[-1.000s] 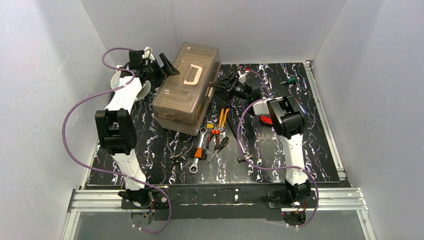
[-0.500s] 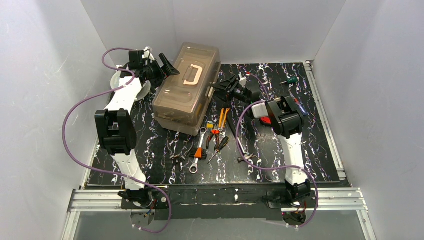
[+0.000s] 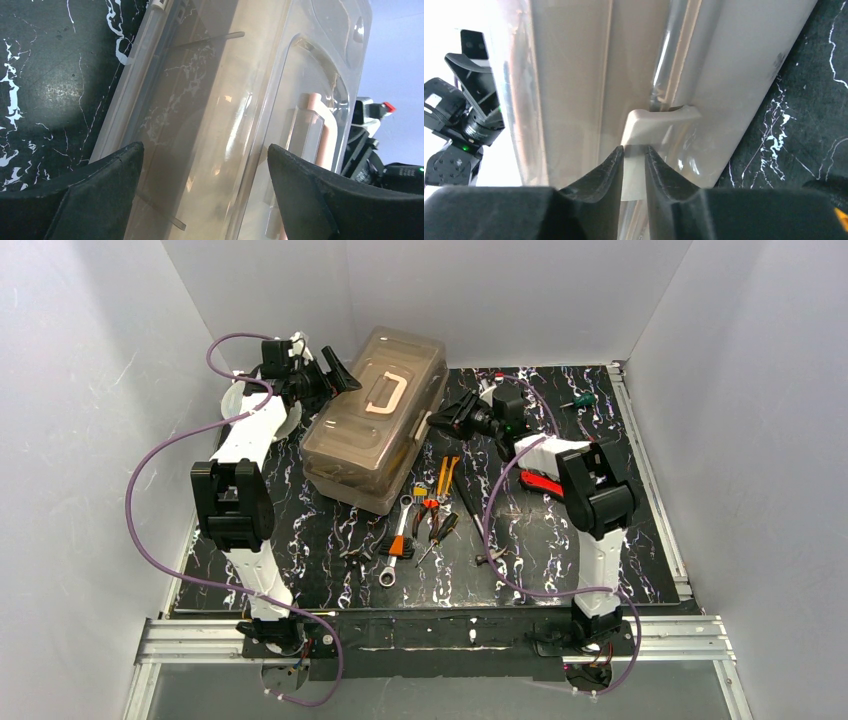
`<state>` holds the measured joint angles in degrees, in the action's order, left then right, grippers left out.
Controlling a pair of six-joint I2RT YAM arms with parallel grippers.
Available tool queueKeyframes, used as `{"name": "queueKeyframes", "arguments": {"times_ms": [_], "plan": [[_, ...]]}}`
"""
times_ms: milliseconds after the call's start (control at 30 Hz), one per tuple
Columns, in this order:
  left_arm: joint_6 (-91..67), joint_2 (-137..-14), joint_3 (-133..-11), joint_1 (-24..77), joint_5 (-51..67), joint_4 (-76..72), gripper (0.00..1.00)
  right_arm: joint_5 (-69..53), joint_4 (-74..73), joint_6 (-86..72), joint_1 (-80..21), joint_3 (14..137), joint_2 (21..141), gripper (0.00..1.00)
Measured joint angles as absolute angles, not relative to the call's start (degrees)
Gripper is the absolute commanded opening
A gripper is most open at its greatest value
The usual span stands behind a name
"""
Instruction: Pack the tool kit
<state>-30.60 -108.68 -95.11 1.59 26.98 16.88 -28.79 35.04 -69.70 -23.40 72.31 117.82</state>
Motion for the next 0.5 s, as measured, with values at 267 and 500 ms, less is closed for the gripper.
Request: {"name": "queueKeyframes", "arguments": {"times_ms": [267, 500], "plan": [[-29.6, -108.2, -95.1, 2.2, 25.6, 17.2, 0.93, -25.7, 28.9, -64.6, -23.7, 71.1, 114.0, 0.81], [-29.4, -108.2, -95.1, 2.2, 25.5, 17.3, 0.94, -29.8, 44.6, -72.2, -23.6, 67.7, 120.5, 0.85]]}}
